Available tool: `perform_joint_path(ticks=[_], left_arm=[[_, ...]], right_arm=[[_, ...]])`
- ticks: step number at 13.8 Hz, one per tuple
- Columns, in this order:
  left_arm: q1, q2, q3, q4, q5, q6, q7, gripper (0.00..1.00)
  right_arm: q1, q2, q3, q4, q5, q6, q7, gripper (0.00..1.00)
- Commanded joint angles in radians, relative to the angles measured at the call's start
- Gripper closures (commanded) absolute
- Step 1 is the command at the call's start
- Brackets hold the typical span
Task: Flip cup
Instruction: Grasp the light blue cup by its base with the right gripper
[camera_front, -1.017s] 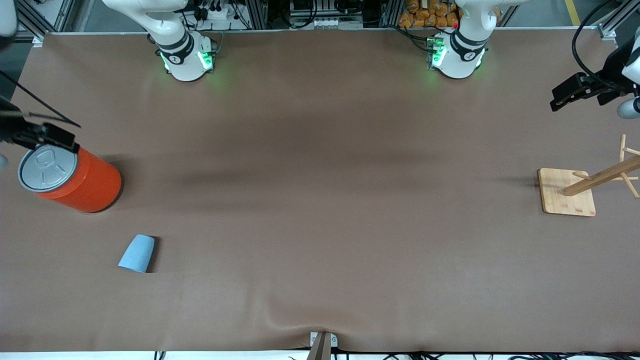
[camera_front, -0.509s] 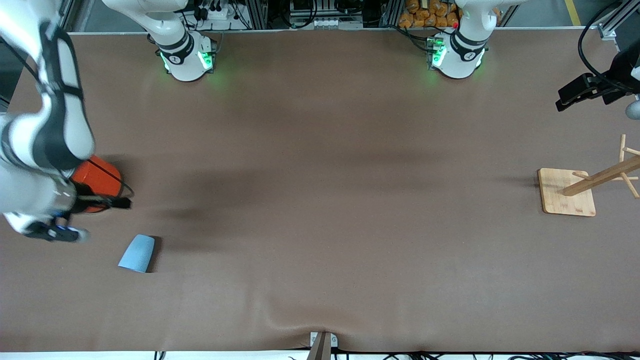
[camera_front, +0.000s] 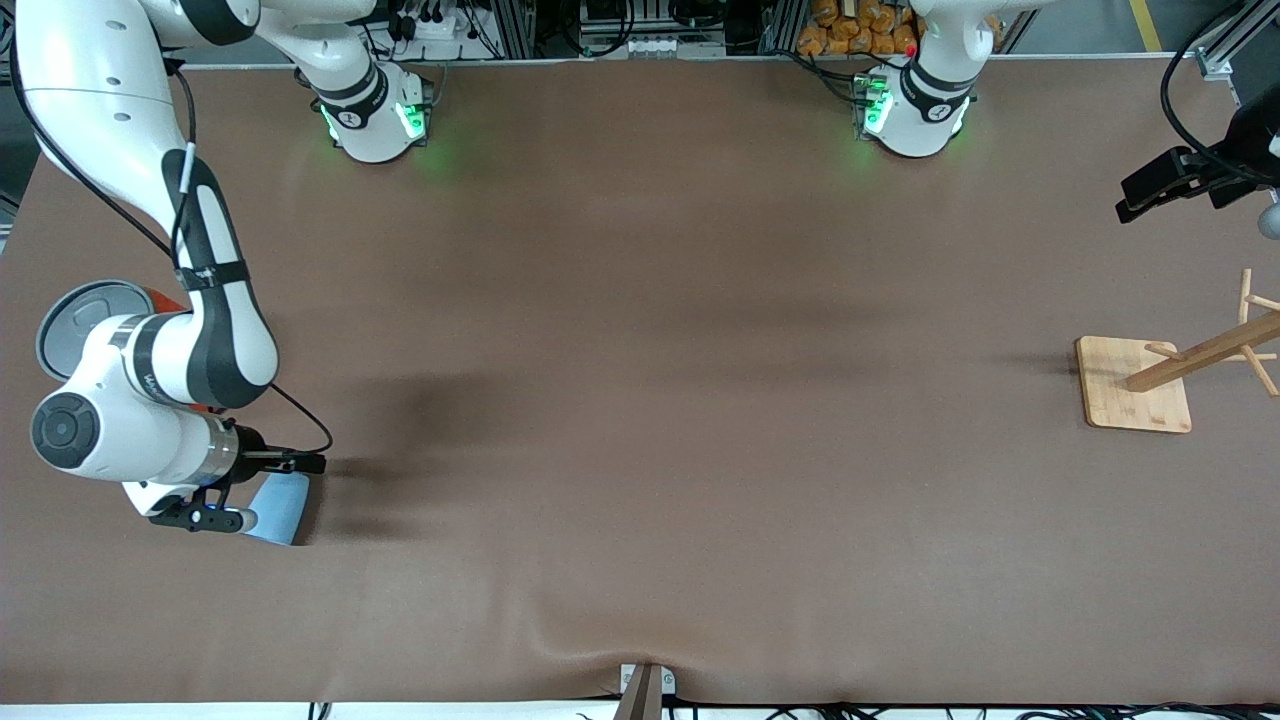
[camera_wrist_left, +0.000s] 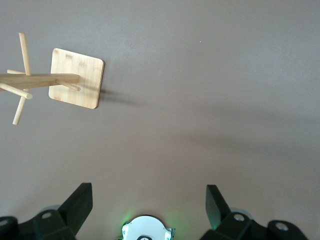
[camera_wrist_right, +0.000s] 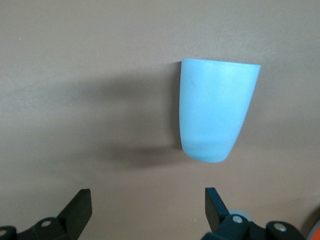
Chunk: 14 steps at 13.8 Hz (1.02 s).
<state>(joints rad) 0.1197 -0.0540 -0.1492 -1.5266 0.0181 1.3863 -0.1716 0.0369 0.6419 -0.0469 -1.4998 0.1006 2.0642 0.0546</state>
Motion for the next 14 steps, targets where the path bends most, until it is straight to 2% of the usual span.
perform_joint_path(ticks=[1, 8, 11, 14], left_arm=[[0.017, -0.015, -0.006, 0.000, -0.001, -0.020, 0.023, 0.00], [0.017, -0.014, -0.006, 0.000, -0.007, -0.029, 0.021, 0.00], [0.015, -0.014, -0.006, 0.000, -0.012, -0.029, 0.021, 0.00], [0.015, -0.014, -0.006, 0.002, -0.012, -0.029, 0.021, 0.00]], right_arm=[[-0.014, 0.060, -0.002, 0.023, -0.010, 0.091, -0.002, 0.00], [-0.025, 0.122, -0.007, 0.023, -0.067, 0.209, -0.055, 0.00], [-0.045, 0.136, -0.007, 0.023, -0.070, 0.214, -0.064, 0.00], [-0.057, 0.159, -0.005, 0.024, -0.068, 0.270, -0.178, 0.00]])
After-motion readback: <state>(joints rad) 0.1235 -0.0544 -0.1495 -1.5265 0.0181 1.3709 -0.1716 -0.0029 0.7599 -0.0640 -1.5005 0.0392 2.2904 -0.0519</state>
